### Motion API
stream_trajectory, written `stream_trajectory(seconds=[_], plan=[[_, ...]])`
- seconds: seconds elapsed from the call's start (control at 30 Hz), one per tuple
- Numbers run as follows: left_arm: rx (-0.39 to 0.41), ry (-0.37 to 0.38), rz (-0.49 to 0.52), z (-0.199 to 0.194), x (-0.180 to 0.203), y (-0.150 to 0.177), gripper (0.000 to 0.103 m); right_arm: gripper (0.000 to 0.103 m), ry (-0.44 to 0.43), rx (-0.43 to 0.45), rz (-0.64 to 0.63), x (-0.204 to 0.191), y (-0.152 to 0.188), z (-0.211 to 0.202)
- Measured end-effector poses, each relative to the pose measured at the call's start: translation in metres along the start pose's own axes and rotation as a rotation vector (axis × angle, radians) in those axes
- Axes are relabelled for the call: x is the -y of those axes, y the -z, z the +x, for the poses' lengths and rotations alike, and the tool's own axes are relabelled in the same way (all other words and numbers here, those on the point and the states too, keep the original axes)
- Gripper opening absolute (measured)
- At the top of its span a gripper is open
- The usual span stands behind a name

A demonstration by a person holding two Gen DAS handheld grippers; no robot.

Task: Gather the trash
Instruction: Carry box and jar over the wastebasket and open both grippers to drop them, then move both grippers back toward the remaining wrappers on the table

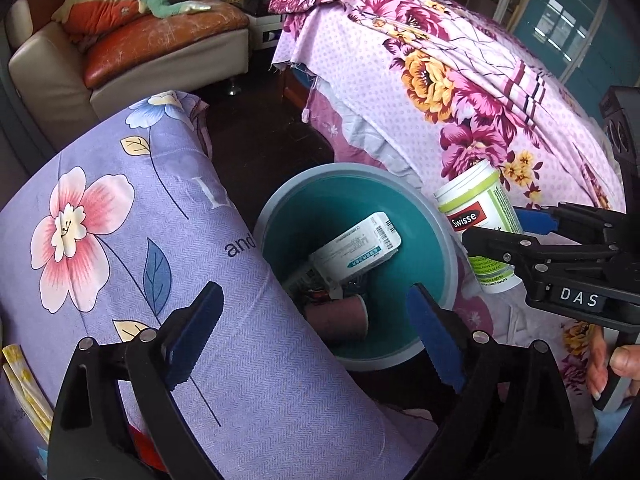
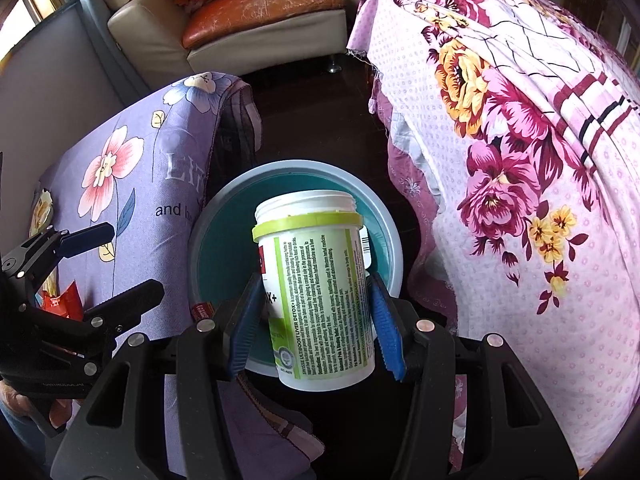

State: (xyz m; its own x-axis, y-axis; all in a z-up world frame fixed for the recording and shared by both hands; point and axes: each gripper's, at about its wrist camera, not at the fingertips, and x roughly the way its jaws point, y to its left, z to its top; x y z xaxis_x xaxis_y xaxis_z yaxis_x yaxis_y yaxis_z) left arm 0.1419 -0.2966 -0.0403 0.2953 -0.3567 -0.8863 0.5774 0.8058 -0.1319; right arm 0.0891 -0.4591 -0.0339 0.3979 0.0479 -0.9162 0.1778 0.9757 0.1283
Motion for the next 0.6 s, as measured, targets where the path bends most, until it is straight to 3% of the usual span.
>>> stream_trajectory(seconds=[0.23, 0.27, 0.33, 0.6], plan=[[-0.017, 0.002, -0.029, -0.003, -0.017, 0.012, 0.093, 0.051, -0.007, -0.053, -0.012, -0.011, 0.001, 0.015], [-0.019, 0.002, -0.031, -0.003, -0.018, 0.014, 0.093, 0.053, -0.01, -0.057, -0.012, -0.013, 0.001, 0.016], [-0.021, 0.003, -0.035, -0.006, -0.022, 0.017, 0.093, 0.067, -0.008, -0.052, -0.013, -0.016, 0.002, 0.015], [0.0, 0.003, -0.052, -0.03, -0.036, 0.034, 0.093, 0.073, 0.004, -0.03, -0.033, -0.032, 0.003, -0.003]])
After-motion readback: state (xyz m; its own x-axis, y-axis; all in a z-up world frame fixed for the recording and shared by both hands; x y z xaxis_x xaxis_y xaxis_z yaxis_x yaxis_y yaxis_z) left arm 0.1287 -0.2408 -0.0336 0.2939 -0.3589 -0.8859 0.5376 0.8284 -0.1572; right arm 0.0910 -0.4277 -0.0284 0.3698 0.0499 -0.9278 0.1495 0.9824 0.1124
